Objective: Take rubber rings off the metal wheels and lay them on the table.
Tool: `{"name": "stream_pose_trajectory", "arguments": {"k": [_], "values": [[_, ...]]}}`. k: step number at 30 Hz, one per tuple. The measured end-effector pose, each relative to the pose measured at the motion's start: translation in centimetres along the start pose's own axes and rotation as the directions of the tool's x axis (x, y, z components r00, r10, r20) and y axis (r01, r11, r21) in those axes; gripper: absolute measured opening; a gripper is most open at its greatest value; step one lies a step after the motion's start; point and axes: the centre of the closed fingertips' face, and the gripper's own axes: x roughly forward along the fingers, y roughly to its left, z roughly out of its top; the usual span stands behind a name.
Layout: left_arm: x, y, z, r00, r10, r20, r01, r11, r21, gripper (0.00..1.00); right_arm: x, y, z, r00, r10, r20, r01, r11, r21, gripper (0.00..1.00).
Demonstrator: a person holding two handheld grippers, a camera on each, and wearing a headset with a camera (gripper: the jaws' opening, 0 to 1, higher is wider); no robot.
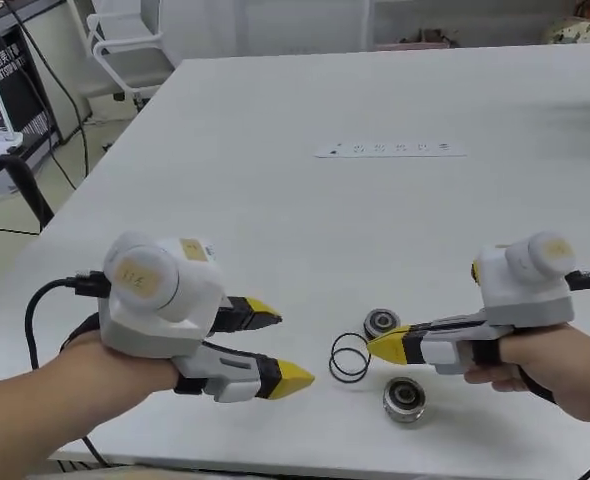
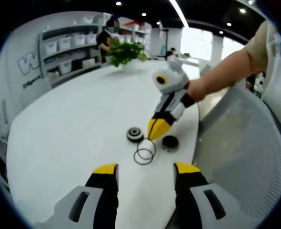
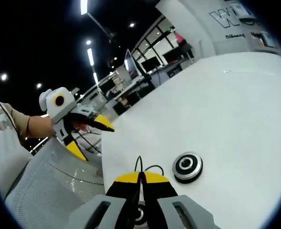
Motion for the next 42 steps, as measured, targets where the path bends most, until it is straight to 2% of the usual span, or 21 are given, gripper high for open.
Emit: {"name": "stream_pose_trajectory", "arguments": {"k": [17,31,42], "values": [[0.1,0.2,-0.2,1.0,0.007,0.002,-0.007,1.0,-0.016,0.47,0.5,-0.8,-0.8,1.0,-0.002,-0.007,0.002,0.999,0.051,0.0],[0.1,0.2,-0.4,1.0,0.009,-0.001,-0.009,1.0,-0.023,0.47,0.9,-0.8,-1.1,0.9998,0.0,-0.018,0.001,0.998,0.059,0.0],[0.2,0.2,-0.7,0.9999,0.009,-0.006,-0.009,1.0,-0.026,0.46,1.0,-1.3,-1.5,0.9995,-0.021,-0.023,0.022,0.998,0.063,0.0]]}}
